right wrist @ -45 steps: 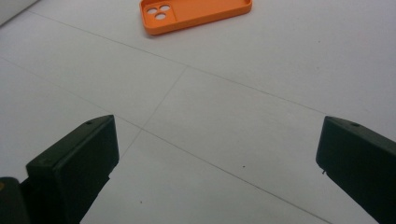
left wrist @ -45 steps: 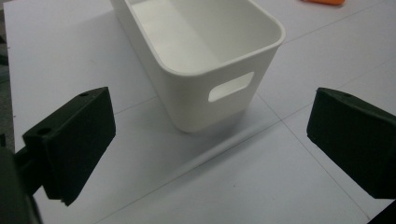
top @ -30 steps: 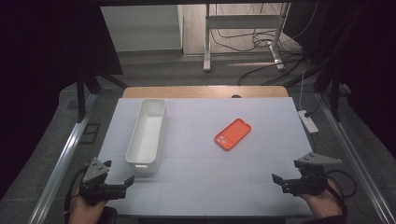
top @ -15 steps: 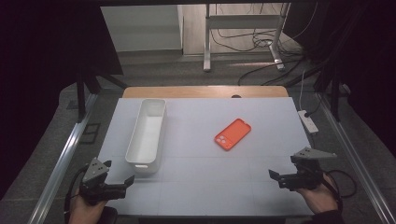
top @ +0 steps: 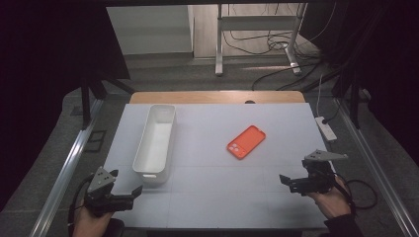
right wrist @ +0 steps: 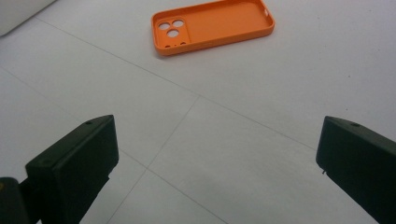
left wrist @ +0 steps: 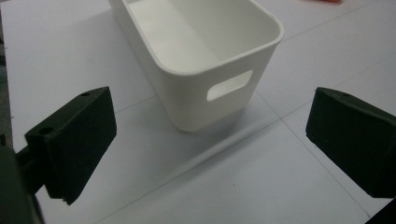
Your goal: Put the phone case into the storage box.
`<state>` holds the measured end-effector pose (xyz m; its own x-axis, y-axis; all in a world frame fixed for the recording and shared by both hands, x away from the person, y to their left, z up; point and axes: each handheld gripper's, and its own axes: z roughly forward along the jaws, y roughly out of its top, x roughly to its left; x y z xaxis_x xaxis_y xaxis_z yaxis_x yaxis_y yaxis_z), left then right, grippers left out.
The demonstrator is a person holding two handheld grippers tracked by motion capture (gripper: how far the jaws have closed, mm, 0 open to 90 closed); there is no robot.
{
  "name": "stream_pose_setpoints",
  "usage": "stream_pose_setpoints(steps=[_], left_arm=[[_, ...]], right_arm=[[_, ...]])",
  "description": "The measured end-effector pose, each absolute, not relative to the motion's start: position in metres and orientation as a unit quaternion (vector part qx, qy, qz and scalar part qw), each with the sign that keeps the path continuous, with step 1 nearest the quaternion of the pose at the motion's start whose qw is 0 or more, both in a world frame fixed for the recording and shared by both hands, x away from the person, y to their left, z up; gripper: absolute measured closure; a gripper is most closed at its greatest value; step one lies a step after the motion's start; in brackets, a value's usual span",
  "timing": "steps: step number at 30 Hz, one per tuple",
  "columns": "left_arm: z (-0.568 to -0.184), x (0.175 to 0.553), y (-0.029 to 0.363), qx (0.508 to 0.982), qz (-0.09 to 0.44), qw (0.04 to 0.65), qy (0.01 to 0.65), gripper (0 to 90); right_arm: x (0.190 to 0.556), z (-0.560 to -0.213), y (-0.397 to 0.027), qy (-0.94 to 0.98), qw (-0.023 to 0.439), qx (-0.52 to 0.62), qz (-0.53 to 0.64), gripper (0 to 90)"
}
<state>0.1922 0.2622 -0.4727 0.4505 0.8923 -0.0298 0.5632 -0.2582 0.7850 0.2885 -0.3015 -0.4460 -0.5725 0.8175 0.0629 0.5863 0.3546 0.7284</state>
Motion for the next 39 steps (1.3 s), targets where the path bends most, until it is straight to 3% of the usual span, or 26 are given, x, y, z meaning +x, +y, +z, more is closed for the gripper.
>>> stream_pose_setpoints(steps=[39], left_arm=[[-0.473, 0.194, 0.262, 0.761, 0.215, 0.382, 0.478, 2.7]], right_arm=[[0.347, -0.452, -0.271, 0.827, 0.144, 0.423, 0.342, 0.0]])
